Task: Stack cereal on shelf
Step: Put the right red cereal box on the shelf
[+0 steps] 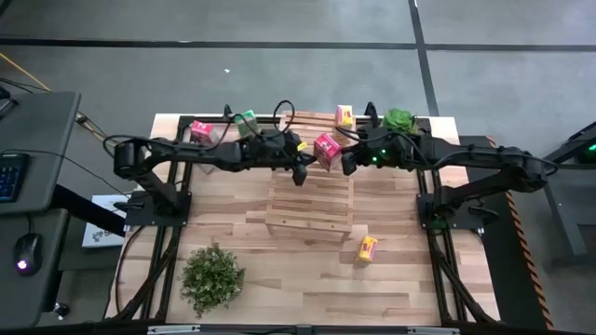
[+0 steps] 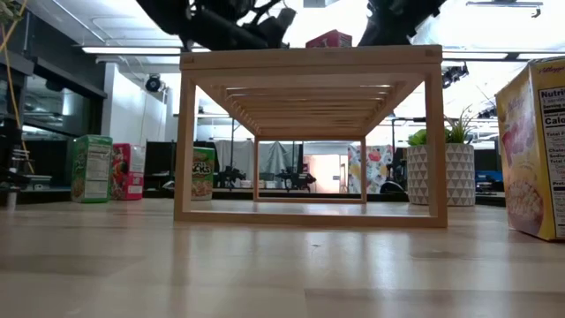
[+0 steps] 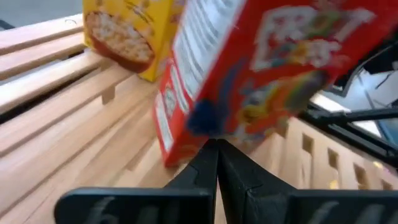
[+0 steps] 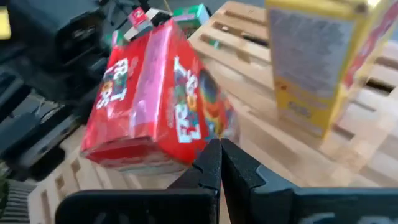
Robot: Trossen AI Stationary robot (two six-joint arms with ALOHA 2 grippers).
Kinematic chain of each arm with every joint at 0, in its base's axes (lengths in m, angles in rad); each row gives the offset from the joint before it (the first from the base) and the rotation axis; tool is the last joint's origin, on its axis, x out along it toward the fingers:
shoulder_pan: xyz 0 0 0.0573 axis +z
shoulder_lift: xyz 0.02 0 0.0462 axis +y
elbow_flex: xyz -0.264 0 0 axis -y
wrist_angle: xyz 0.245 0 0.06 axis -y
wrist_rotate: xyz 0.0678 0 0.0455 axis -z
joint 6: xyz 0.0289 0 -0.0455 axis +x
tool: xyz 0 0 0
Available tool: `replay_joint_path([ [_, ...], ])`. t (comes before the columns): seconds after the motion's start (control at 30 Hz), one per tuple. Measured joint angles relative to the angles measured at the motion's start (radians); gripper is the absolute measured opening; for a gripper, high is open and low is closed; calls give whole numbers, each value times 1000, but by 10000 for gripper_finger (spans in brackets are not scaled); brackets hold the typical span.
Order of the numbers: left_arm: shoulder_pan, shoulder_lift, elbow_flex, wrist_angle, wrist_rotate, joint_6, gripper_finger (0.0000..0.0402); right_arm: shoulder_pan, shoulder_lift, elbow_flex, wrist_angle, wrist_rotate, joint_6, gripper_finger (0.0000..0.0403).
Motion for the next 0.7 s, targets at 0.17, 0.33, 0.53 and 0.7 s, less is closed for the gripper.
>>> replay_joint_path([
  [0.17, 28, 32, 1, 79, 25, -28, 0, 33, 0, 0, 6, -9, 26, 0],
  [0.33, 49, 44, 1, 145, 29, -52, 0, 70, 0, 0, 6, -9, 68, 0],
  [0.53, 57, 48, 1, 160, 88, -52, 0, 92, -6, 0, 0, 22, 72, 0],
  [0.7, 57, 48, 1, 142, 122, -68, 0, 83, -35, 0, -33, 41, 65, 0],
])
